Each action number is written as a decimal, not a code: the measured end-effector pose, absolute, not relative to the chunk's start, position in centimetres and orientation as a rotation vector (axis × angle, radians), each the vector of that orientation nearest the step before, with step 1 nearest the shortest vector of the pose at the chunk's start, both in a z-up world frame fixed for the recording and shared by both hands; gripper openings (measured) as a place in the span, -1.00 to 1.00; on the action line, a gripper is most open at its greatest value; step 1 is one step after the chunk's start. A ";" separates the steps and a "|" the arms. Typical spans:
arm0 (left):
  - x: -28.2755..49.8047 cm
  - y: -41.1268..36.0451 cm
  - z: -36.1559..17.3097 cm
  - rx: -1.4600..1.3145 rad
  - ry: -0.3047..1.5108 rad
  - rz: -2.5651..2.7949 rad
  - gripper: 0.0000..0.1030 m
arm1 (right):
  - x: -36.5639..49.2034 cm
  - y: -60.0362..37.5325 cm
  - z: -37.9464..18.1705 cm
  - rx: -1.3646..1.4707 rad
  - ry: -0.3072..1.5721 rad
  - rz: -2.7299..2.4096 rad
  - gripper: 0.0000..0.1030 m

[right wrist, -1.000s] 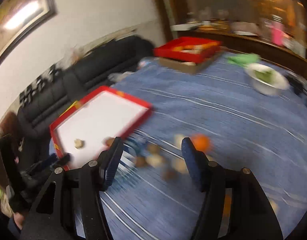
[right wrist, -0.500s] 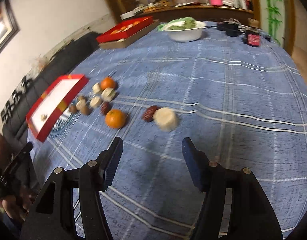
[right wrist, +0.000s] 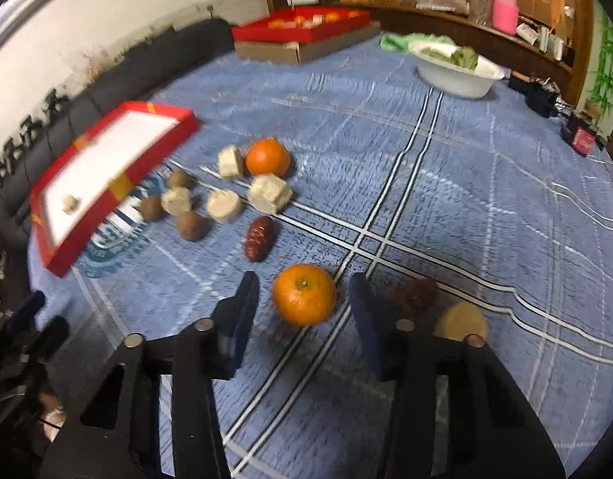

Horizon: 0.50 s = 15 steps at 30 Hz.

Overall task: Organize fruits
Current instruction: 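Grasp a mandarin orange with the right tool while the left tool grasps a brown nut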

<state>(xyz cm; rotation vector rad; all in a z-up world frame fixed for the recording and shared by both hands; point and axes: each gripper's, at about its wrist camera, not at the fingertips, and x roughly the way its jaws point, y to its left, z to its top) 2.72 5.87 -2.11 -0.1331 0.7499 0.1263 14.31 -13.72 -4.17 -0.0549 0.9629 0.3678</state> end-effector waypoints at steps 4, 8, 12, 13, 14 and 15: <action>6.2 4.1 -2.1 -0.109 0.783 0.080 0.28 | 14.1 -13.6 -4.4 -0.072 0.957 0.381 -0.40; 9.8 2.0 -2.7 -0.109 0.839 0.024 0.28 | 14.2 -14.9 -4.2 -0.014 0.946 0.386 -0.40; 12.6 0.5 -3.3 -0.105 0.872 0.016 0.27 | 14.4 -15.5 -3.9 0.035 0.933 0.395 -0.40; 13.3 0.3 -3.5 -0.114 0.889 0.009 0.22 | 14.5 -15.7 -3.9 0.044 0.932 0.401 -0.40; 13.8 0.2 -3.7 -0.119 0.903 0.006 0.12 | 14.5 -15.7 -3.8 0.052 0.930 0.408 -0.40; 14.6 0.2 -4.2 -0.116 0.941 0.015 -0.20 | 14.5 -15.7 -3.9 0.056 0.930 0.415 -0.40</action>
